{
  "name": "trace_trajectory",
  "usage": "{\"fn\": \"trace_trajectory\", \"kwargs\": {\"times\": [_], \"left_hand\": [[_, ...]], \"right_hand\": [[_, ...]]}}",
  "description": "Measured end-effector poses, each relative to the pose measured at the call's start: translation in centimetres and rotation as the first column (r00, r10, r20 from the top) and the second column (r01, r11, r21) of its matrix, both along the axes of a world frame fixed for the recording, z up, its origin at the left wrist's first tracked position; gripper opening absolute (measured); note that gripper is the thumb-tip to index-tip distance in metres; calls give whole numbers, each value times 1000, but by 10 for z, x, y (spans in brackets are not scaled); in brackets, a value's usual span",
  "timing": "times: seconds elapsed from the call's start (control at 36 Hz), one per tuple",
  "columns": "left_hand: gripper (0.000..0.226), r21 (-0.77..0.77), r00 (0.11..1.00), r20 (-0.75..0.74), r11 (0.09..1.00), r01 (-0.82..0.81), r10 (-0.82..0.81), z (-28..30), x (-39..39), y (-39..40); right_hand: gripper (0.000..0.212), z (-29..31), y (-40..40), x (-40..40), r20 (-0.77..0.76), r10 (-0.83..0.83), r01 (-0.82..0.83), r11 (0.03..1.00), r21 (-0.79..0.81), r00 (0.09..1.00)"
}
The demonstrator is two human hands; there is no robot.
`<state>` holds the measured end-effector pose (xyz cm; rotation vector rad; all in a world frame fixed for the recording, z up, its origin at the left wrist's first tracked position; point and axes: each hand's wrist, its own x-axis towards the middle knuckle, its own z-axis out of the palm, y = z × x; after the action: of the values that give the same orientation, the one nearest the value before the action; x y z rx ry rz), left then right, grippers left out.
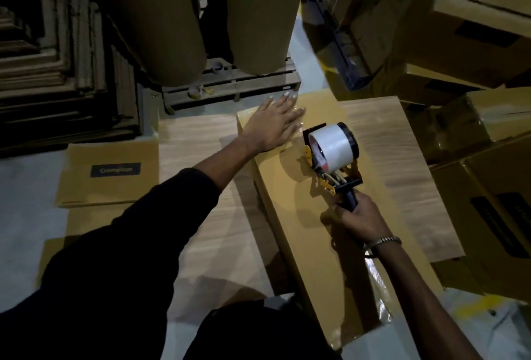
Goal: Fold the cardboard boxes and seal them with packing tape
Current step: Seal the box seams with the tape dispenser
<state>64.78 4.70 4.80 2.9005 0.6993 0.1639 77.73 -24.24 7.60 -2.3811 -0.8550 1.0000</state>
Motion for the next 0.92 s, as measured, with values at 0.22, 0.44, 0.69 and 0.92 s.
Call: {"fn": "trace_trajectory", "kwargs": {"times": [0.22,0.44,0.69,0.92], "left_hand": [[56,21,998,-18,998,57,-57,-3,-17,-37],[65,-19,995,-86,999,44,-46,-3,-39,-85],[68,-36,994,-110,999,15,-19,-1,-38,-85],[79,-34,993,-116,999,-23,18,-4,-38,-91]], "right_hand": [[6,-1,3,-3,8,-45,44,999,10,999],[20,6,1,-15,15,-17,16,999,41,1000],[20,1,1,-17,104,19,-23,999,33,994],[36,-1,-70,-21,90,1,0,1000,-11,996]]}}
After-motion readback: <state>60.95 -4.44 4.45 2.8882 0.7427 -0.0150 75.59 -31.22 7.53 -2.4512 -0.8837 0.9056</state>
